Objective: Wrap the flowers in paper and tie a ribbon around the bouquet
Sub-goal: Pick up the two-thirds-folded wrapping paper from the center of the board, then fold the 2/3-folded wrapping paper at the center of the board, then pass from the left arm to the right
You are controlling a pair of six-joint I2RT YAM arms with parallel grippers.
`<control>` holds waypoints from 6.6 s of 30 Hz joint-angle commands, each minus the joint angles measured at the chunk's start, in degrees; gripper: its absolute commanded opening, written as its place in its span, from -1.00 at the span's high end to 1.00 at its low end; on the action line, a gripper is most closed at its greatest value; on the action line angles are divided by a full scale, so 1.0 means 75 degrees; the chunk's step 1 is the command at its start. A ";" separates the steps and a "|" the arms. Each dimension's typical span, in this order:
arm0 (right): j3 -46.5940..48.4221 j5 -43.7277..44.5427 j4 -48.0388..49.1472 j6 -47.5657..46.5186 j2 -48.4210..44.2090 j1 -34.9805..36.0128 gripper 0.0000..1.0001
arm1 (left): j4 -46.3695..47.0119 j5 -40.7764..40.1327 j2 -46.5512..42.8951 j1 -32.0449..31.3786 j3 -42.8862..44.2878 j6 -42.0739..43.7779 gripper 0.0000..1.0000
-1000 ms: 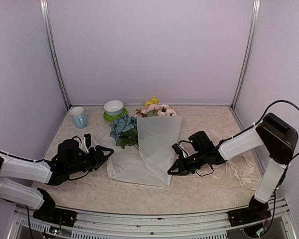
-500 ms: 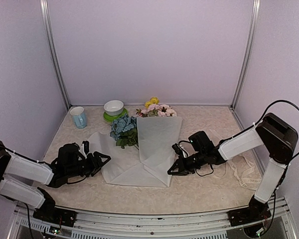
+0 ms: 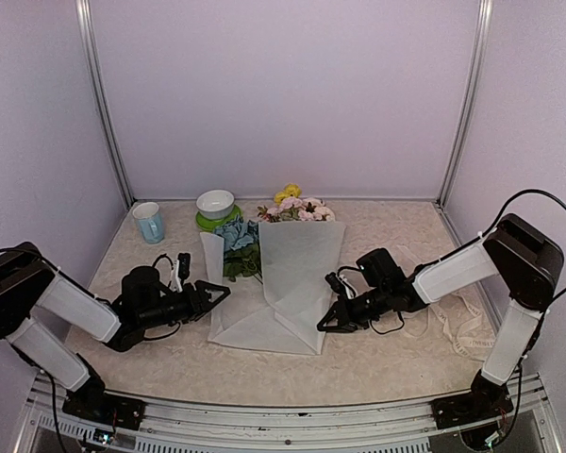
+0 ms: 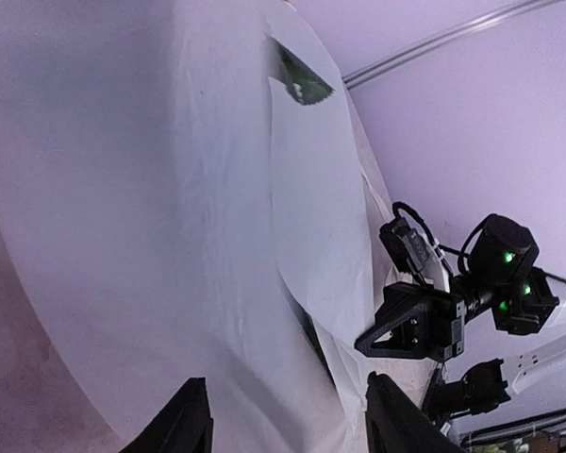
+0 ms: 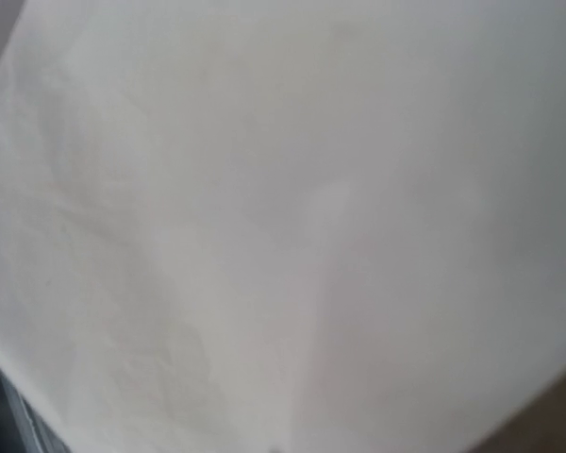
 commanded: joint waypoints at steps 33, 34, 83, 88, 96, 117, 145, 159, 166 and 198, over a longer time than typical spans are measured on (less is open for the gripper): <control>0.3766 0.7480 -0.6389 -0.1013 0.1847 0.1875 0.20 | -0.6730 -0.2848 -0.0334 -0.1307 0.2863 0.1414 1.00; 0.3887 0.7722 -0.6740 -0.0943 0.1904 0.1962 0.17 | -0.6708 -0.2837 -0.0317 -0.1304 0.2851 0.1422 1.00; 0.1618 0.1613 -0.0840 -0.1075 0.1593 0.1484 1.00 | -0.5471 -0.1821 0.0623 -0.1527 0.4916 0.2861 1.00; 0.1390 0.1467 -0.0463 -0.0889 0.1575 0.1473 1.00 | -0.5604 -0.1637 0.1959 -0.1504 0.6367 0.3208 1.00; 0.0935 0.1528 0.0136 -0.0721 0.1099 0.1480 1.00 | -0.5664 -0.1114 0.3416 -0.1263 0.7570 0.3111 1.00; 0.0727 0.3124 -0.2261 -0.0445 -0.1558 -0.0176 0.33 | -0.5660 -0.0908 0.4575 -0.1396 0.7698 0.3149 1.00; 0.0726 0.0524 0.0262 -0.0294 0.0238 -0.0351 1.00 | -0.6851 -0.0146 0.4750 -0.2341 0.9466 0.3637 1.00; 0.0408 0.1534 -0.0149 -0.0142 -0.0732 -0.0351 0.67 | -0.6658 0.0200 0.5621 -0.2195 0.9189 0.3392 1.00; 0.0300 0.2532 -0.0913 -0.0695 -0.1802 -0.0285 0.53 | -0.6597 0.0230 0.5646 -0.2160 0.9181 0.3406 1.00; -0.0016 0.0616 0.1213 -0.0397 -0.0290 0.0165 1.00 | -0.5699 0.0059 0.4921 -0.1992 0.8712 0.3784 0.10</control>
